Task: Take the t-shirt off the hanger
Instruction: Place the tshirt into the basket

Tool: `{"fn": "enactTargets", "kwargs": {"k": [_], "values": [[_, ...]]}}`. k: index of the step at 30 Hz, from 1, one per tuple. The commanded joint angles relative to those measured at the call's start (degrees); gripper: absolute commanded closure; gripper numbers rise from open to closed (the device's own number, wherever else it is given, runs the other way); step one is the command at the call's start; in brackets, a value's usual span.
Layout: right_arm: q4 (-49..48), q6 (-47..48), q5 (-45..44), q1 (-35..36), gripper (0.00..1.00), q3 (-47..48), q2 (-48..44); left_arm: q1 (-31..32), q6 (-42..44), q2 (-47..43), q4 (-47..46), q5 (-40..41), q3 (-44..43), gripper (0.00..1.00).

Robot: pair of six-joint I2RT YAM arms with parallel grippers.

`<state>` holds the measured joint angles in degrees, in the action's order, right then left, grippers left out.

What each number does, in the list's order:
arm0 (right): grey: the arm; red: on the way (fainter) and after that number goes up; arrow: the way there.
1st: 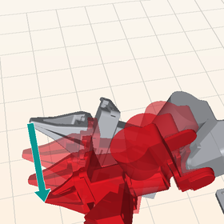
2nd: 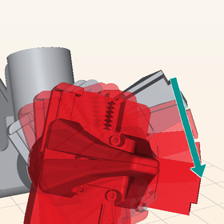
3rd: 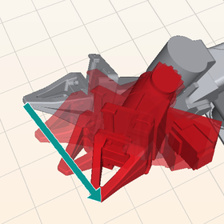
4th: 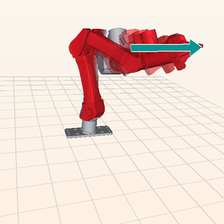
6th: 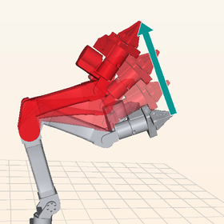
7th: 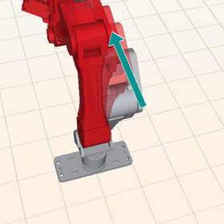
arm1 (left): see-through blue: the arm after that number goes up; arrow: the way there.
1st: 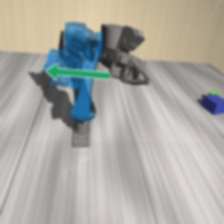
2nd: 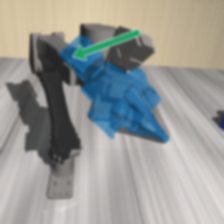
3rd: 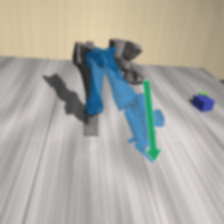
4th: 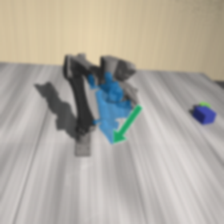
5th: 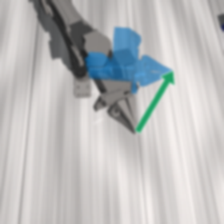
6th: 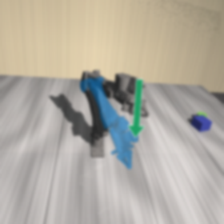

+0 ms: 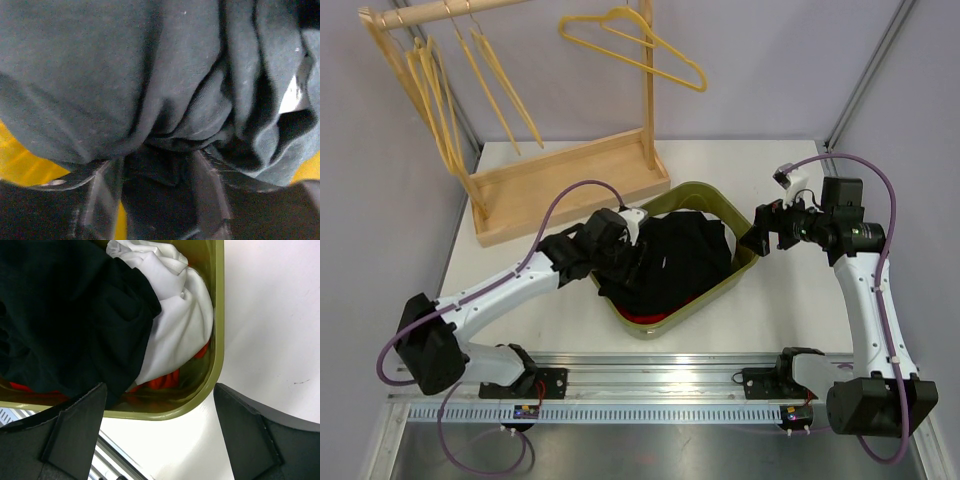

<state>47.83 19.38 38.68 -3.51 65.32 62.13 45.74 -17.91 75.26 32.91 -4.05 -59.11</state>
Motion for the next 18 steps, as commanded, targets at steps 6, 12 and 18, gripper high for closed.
{"fn": "enactTargets", "kwargs": {"k": [6, 12, 18], "values": [[-0.8, 0.1, 0.5, -0.5, 0.05, 0.8, -2.0, -0.4, 1.4, -12.0, -6.9, 1.9, -4.0, 0.12], [-1.0, -0.6, 1.1, -0.4, 0.05, 1.5, -1.7, -0.4, 3.7, -22.8, -1.7, 2.8, -7.9, 0.01], [-7.8, -8.6, -6.7, -0.4, 0.01, 0.6, -3.4, -0.5, 1.2, -38.2, -2.1, 13.0, 2.7, 0.01]]}}
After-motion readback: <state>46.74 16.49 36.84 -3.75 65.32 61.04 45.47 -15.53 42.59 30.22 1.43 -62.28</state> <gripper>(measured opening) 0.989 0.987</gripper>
